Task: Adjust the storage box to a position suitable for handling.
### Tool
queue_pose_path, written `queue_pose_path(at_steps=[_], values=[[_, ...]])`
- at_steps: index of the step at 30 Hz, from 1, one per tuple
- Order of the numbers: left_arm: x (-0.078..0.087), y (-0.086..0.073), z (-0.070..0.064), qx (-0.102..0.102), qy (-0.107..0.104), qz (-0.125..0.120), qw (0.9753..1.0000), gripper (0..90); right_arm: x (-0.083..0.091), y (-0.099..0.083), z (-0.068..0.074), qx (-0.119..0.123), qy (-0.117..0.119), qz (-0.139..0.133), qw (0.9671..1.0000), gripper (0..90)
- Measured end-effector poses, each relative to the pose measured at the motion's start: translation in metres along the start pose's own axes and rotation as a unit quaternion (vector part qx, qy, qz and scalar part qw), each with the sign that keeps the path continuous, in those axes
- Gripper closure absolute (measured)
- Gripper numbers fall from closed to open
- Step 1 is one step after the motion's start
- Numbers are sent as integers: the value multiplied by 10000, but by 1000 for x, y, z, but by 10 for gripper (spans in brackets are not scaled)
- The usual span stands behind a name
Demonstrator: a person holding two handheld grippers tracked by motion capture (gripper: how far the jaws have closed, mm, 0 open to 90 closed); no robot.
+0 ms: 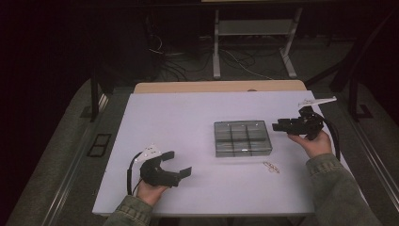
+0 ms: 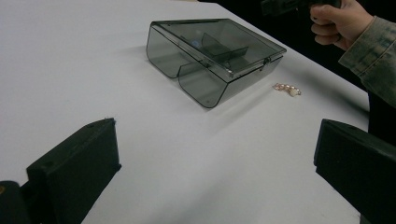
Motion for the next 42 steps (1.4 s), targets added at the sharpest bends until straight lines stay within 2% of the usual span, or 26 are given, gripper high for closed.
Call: queue_pose_path(at_steps=[2, 3, 6, 7, 17, 22, 25, 27, 31, 39, 42], values=[[0, 0, 0, -3, 2, -5, 10000, 0, -1, 0, 0, 12, 96, -52, 9999, 705], [0, 0, 0, -3, 4, -7, 10000, 0, -1, 0, 0, 12, 96, -52, 9999, 705], [1, 0, 0, 1, 10, -14, 10000, 0, -3, 0, 0, 65, 40, -62, 10000, 860], [1, 0, 0, 5, 7, -17, 10000, 0, -6, -1, 0, 67, -49, 7, 10000, 891], [0, 0, 0, -18, -6, 7, 10000, 0, -28, -12, 1, 37, -312, 419, 9986, 894], [0, 0, 1, 3, 3, -5, 10000, 0, -36, -19, 1, -38, -246, 549, 9982, 895], [1, 0, 1, 9, 15, -9, 10000, 0, -43, -24, 2, -24, -216, 718, 9972, 895], [1, 0, 0, 15, 21, -34, 10000, 0, -44, -25, 2, 10, -241, 721, 9971, 895], [0, 0, 1, 24, 14, -5, 10000, 0, -48, -30, 2, -74, -198, 880, 9959, 895], [0, -1, 2, 34, 27, 6, 10000, 0, -48, -32, 1, -97, -139, 893, 9959, 895], [2, 0, 1, 30, 48, -38, 10000, 0, -48, -34, 3, -70, -144, 986, 9950, 895]])
Point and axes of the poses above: each handheld gripper's, and its own axes: x roughly backward along the jaws, y roughly out of its top, z roughly to its left, the point moved 3 cm from there along -x, roughly forward along the jaws, and after that the axes turned 8 degrees about -y, right-handed, at the moved point
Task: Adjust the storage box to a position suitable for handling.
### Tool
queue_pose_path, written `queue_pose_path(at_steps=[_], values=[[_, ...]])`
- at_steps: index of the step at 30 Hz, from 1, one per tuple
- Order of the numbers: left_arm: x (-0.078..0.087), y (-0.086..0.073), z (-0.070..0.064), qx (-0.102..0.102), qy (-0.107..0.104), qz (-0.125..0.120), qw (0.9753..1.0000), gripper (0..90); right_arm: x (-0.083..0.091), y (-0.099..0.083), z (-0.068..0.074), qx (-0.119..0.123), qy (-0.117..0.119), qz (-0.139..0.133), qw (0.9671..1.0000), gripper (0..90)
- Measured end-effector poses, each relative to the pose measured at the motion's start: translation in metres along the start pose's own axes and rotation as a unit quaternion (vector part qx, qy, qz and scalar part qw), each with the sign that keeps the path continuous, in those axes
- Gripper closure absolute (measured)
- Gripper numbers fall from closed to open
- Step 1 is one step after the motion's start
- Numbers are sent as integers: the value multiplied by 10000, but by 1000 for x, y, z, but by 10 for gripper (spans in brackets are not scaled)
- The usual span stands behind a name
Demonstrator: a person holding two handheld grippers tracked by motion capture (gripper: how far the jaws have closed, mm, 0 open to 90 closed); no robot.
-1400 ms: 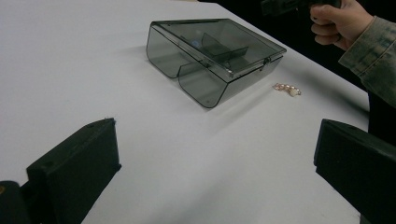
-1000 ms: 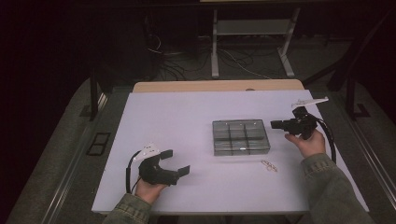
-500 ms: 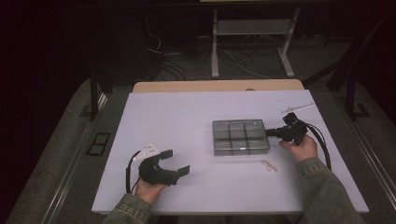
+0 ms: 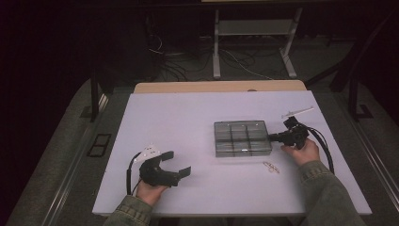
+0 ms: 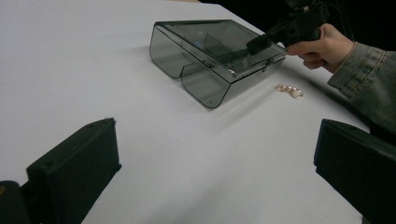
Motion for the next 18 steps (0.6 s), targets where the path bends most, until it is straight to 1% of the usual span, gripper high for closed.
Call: queue_pose_path(at_steps=[5, 12, 15, 18], values=[[1, 0, 1, 27, 32, -63, 10000, 0, 0, 0, 0, 11, -18, -8, 10000, 895], [2, 1, 2, 16, 56, -72, 10000, 0, -1, -1, 0, -4, -10, -16, 10000, 895], [2, 1, 2, 33, 41, -82, 10000, 0, -1, -1, 1, 5, -49, -24, 10000, 895], [1, 1, 2, 36, 37, -88, 9999, 0, 1, -1, 3, 1, -11, -61, 10000, 895]])
Point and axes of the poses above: each handheld gripper's, and its own axes: x roughly backward along the jaws, y roughly out of its top, z roughly to its left, the point moved 3 cm from there along -x, roughly forward along the jaws, and after that the axes turned 8 degrees about -y, right-handed, at the moved point
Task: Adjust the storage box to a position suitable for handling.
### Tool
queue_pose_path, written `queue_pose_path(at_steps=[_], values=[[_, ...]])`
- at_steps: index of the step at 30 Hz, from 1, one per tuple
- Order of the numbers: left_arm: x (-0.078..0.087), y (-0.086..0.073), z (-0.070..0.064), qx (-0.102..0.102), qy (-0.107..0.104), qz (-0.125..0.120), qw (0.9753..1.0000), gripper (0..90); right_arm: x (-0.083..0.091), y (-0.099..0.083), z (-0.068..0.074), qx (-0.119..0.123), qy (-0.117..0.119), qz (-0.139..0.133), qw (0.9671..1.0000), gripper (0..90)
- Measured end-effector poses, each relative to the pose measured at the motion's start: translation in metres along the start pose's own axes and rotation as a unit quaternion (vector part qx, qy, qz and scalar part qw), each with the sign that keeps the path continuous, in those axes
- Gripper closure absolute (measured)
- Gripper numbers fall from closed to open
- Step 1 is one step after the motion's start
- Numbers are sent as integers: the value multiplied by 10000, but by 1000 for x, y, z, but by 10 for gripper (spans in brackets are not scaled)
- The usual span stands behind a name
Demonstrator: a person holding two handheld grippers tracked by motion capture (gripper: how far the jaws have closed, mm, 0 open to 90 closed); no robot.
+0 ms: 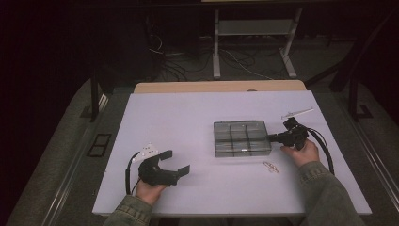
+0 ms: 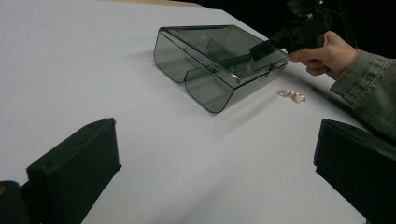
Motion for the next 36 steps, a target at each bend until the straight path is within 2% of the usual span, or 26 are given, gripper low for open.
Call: queue_pose_path(at_steps=[4, 11, 21, 36], values=[[-1, 0, 0, 5, -4, -10, 10000, 0, 0, 1, 2, 17, 53, -64, 10000, 895], [-1, 1, 1, 11, -12, -28, 10000, 0, -2, 3, 8, 82, 37, -43, 10000, 895], [-1, 1, 1, 3, -30, -6, 10000, 0, -7, 5, 21, 216, 165, -29, 9996, 895], [-2, 2, 1, -6, -38, -19, 10000, 0, -11, 7, 33, 270, 307, -77, 9991, 895]])
Point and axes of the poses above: each handheld gripper's, and its own axes: x roughly backward along the jaws, y roughly out of its top, z roughly to its left, the point moved 3 cm from there along -x, roughly forward along the jaws, and after that the axes turned 8 degrees about -y, right-handed, at the moved point
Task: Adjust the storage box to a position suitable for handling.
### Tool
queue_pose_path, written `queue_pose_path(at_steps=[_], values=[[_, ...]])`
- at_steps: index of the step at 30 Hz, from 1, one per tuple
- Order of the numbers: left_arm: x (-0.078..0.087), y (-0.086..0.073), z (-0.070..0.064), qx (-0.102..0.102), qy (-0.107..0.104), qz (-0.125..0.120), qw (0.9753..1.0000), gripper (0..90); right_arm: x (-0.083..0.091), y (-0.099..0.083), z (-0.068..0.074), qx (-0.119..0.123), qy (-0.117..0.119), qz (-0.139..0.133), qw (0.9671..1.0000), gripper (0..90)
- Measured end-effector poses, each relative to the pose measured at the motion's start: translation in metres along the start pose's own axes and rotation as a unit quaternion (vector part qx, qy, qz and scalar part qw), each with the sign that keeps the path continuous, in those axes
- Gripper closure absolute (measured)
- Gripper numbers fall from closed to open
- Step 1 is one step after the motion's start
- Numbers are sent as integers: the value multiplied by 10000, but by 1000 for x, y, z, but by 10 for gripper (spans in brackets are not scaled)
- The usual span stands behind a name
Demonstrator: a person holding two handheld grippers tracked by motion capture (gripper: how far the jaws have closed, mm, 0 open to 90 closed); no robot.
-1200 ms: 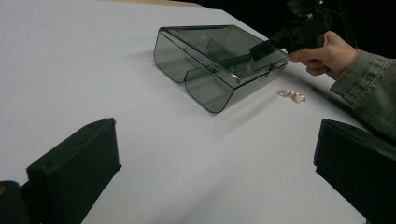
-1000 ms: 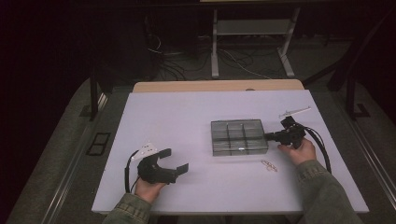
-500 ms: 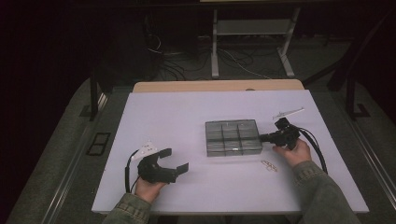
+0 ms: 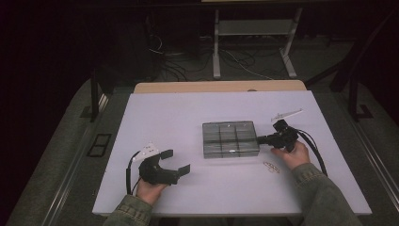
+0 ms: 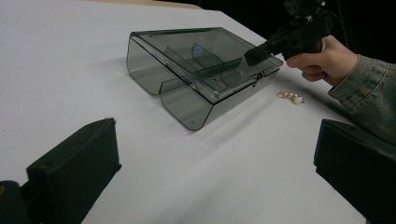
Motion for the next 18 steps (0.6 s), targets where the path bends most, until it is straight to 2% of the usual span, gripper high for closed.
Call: queue_pose_path(at_steps=[18], values=[[-2, 0, 1, -19, -29, 29, 10000, 0, -5, 1, 11, 38, 157, 47, 9999, 895]])
Point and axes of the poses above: each handheld gripper's, and its own axes: x roughly backward along the jaws, y roughly out of its top, z roughly to its left, the point moved 3 cm from there along -x, roughly forward along the jaws, and after that the axes turned 8 degrees about -y, right-handed, at the moved point
